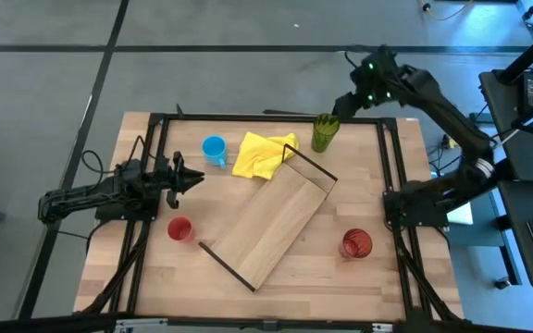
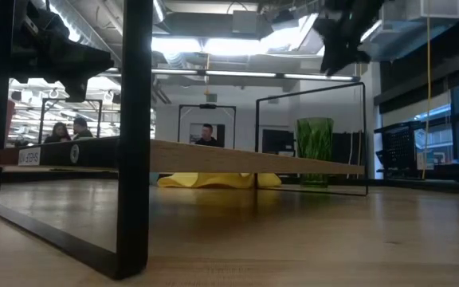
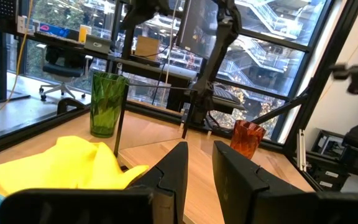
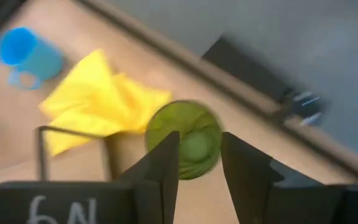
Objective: Stack small to large cups/mugs on shelf
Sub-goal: Put the green cup on the shelf
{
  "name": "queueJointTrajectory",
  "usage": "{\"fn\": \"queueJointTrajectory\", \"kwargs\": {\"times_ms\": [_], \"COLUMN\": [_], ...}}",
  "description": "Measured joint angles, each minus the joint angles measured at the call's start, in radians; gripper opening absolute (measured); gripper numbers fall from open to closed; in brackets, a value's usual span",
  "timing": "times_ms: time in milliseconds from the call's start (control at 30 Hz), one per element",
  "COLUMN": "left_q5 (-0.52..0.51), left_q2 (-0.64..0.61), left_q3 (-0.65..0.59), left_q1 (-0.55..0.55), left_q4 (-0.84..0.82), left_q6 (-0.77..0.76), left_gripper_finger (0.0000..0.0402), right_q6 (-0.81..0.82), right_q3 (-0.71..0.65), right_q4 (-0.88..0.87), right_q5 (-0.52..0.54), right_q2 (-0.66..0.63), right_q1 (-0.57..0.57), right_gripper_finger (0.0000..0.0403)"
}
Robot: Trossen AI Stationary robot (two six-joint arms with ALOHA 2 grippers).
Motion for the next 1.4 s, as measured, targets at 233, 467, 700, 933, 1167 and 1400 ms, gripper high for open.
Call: {"fn": "queueJointTrajectory", "kwargs": {"times_ms": [233,467,700,933,1167,1400], "left_q5": [0.000,0.000,0.000,0.000,0.000,0.000], "left_q2": [0.000,0.000,0.000,0.000,0.000,0.000], "left_q3": [0.000,0.000,0.000,0.000,0.000,0.000], "left_q1": [0.000,0.000,0.000,0.000,0.000,0.000], "left_q4": [0.000,0.000,0.000,0.000,0.000,0.000], "left_q6": [0.000,0.000,0.000,0.000,0.000,0.000], "left_gripper_finger": [0.0069,0.0069,0.0069,0.0069,0.0069,0.0069], "right_q6": [-0.068,-0.075,-0.069,-0.051,-0.055,-0.074], "right_q3": [-0.010,-0.010,-0.011,-0.010,-0.009,-0.011], "right_q4": [-0.075,-0.009,-0.019,-0.018,0.002,0.009], "right_q5": [-0.071,-0.071,-0.011,-0.013,0.071,0.069], "right_q2": [0.146,0.167,0.245,0.308,0.310,0.293], "right_q1": [-0.111,-0.113,-0.113,-0.082,-0.060,-0.060], "right_gripper_finger": [0.0118,0.0160,0.0202,0.0204,0.0204,0.0204]}}
